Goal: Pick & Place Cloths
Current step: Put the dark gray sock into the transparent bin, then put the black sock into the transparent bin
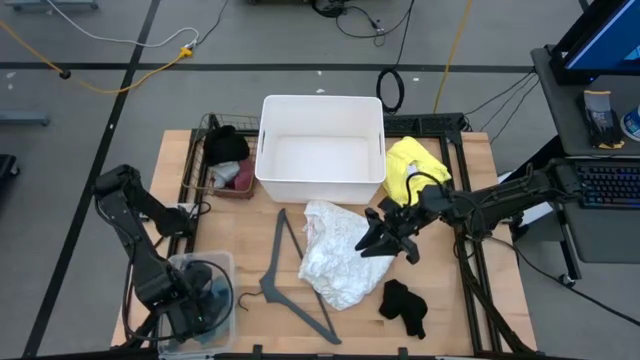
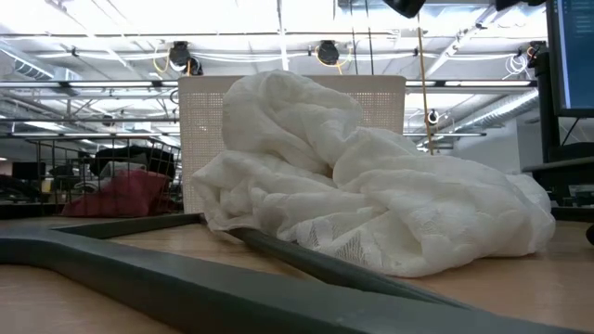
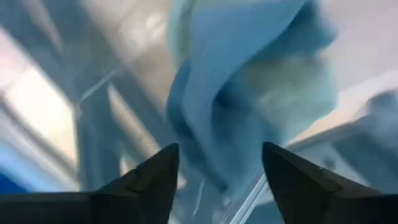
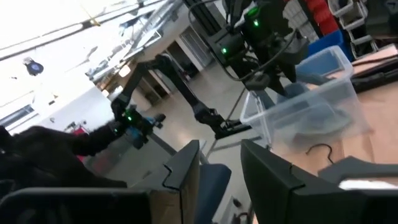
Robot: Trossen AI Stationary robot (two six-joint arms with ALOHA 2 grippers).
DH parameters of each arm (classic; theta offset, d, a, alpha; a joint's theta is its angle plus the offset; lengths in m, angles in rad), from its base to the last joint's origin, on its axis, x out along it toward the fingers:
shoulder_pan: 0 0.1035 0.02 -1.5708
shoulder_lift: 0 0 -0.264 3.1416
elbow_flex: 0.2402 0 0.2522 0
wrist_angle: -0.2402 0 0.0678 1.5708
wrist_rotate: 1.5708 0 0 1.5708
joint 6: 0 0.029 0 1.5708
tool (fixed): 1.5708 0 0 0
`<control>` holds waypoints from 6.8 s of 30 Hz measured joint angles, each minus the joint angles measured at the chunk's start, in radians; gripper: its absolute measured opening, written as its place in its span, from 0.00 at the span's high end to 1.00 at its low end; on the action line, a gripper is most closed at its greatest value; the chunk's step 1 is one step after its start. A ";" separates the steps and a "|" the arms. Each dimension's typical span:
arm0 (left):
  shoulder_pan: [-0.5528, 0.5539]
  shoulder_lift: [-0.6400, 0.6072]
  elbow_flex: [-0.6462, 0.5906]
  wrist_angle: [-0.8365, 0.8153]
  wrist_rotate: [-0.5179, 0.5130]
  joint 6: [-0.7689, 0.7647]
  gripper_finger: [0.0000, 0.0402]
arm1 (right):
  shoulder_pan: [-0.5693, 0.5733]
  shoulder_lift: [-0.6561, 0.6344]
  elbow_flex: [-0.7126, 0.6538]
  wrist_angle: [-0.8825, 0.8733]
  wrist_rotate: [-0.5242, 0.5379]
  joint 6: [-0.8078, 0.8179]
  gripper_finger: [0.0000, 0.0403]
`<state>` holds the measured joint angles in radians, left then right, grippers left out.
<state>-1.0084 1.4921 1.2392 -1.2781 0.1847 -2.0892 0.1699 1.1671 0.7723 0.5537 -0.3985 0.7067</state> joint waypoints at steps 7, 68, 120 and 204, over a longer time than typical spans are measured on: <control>0.000 -0.003 0.000 0.000 0.193 0.056 0.25 | 0.002 0.000 0.000 -0.030 0.000 -0.070 0.73; 0.470 -0.252 0.223 0.261 -0.833 1.355 0.16 | 0.346 -0.039 0.352 -1.024 0.408 -0.286 0.85; 0.550 -0.252 0.222 0.259 -0.829 1.411 0.16 | 0.473 0.332 0.366 -1.361 0.211 -0.127 0.51; 0.550 -0.251 0.222 0.365 -0.794 1.456 0.16 | 0.510 -0.180 -0.022 0.144 0.453 -0.618 1.00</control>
<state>-0.4585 1.2415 1.4616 -0.9134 -0.6090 -0.6331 0.6796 0.9874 0.7506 0.6979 0.0543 0.0886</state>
